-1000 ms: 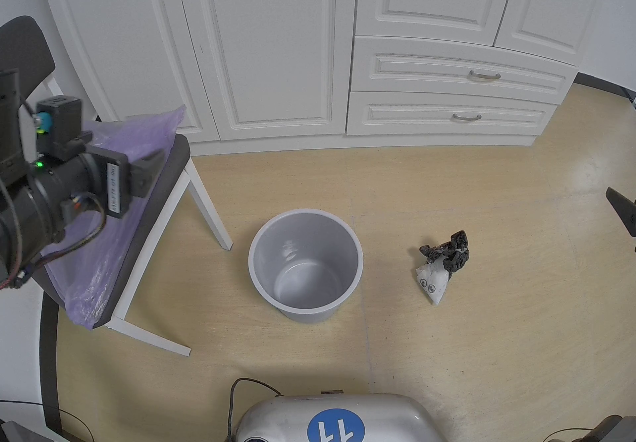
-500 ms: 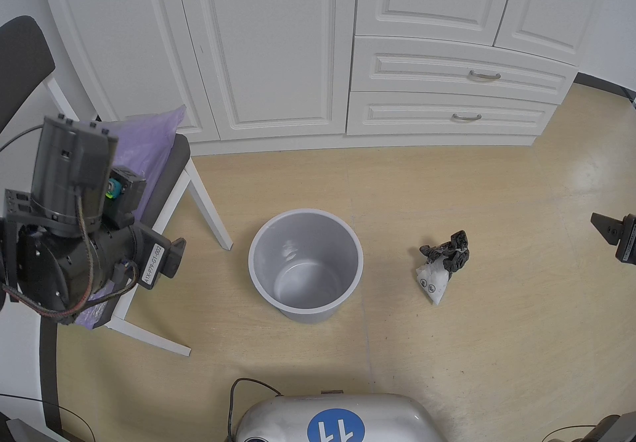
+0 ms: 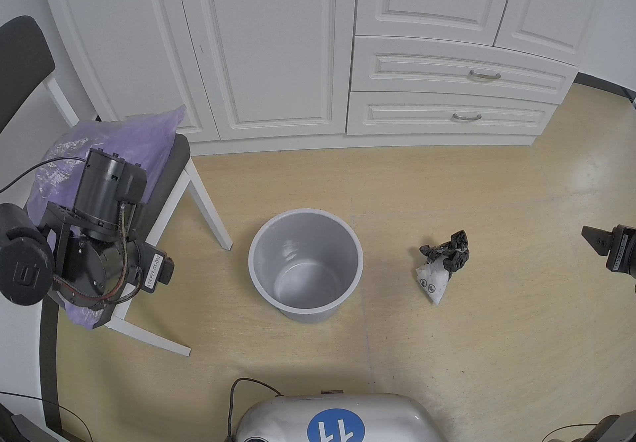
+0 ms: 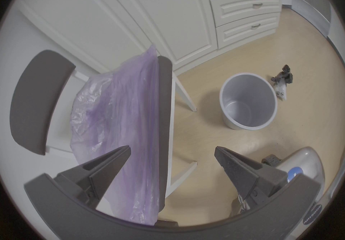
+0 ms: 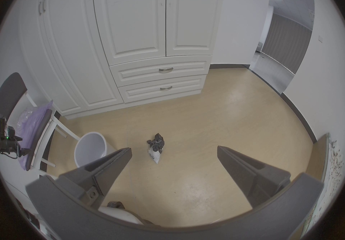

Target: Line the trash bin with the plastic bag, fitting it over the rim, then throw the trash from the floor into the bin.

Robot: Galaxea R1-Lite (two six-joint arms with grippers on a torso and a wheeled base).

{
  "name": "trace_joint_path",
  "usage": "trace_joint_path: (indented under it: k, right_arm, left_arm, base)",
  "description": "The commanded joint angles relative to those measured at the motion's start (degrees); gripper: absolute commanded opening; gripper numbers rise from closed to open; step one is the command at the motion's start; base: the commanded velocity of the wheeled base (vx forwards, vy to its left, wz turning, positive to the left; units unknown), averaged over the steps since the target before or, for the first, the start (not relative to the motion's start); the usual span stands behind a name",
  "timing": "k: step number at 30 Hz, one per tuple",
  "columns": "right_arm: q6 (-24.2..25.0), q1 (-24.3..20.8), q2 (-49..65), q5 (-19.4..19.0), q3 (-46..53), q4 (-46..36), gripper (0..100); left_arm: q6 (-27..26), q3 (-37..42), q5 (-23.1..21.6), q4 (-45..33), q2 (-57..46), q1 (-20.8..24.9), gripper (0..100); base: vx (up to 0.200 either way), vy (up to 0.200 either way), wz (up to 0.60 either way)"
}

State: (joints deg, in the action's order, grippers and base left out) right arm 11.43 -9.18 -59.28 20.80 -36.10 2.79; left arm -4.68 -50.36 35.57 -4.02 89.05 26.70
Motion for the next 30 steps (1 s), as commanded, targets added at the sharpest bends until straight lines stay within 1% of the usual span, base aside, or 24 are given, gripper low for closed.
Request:
trace_joint_path:
  k: [1,3,5,10,11,12,14,20,25,30]
  right_arm:
    - [-0.01,0.21,-0.04,-0.05,0.15,-0.07,100]
    - [-0.01,0.21,0.04,-0.05,0.15,-0.07,100]
    - [-0.01,0.39,0.13,-0.05,0.15,-0.07,100]
    - [-0.1,0.48,0.4,-0.14,0.15,-0.07,100]
    - [-0.1,0.48,0.48,-0.14,0.15,-0.07,100]
    - [-0.1,0.48,0.57,-0.14,0.15,-0.07,100]
    - [-0.1,0.74,0.66,-0.23,0.24,-0.07,100]
    - [-0.54,1.71,0.75,-0.32,0.5,-0.07,100]
    - [-1.24,2.24,1.01,-0.58,0.68,-0.07,100]
    - [-1.33,2.59,1.1,-1.02,0.68,-0.07,100]
  left_arm:
    - [0.99,-0.09,-3.4,1.56,2.0,-5.34,100]
    - [1.08,0.0,-5.25,2.09,1.91,-6.66,100]
    - [1.17,-0.18,-8.77,3.14,1.48,-10.26,100]
    - [1.87,0.17,-12.11,3.58,1.04,-15.36,100]
    - [1.96,0.17,-12.19,3.58,1.04,-15.54,100]
    - [3.36,0.0,-13.69,3.67,0.77,-16.85,100]
    - [4.42,-0.44,-15.18,3.67,0.33,-18.44,100]
    - [4.42,-1.23,-18.87,3.67,-0.02,-23.71,100]
    - [4.51,-2.46,-21.07,3.76,-0.19,-26.17,100]
    - [4.24,-4.31,-22.3,3.5,-3.18,-25.64,100]
  base:
    - [0.0,0.0,0.0]
    - [0.0,0.0,0.0]
    - [0.0,0.0,0.0]
    - [0.0,0.0,0.0]
    - [0.0,0.0,0.0]
    - [0.0,0.0,0.0]
    - [0.0,0.0,0.0]
    - [0.0,0.0,0.0]
    - [0.0,0.0,0.0]
    - [0.0,0.0,0.0]
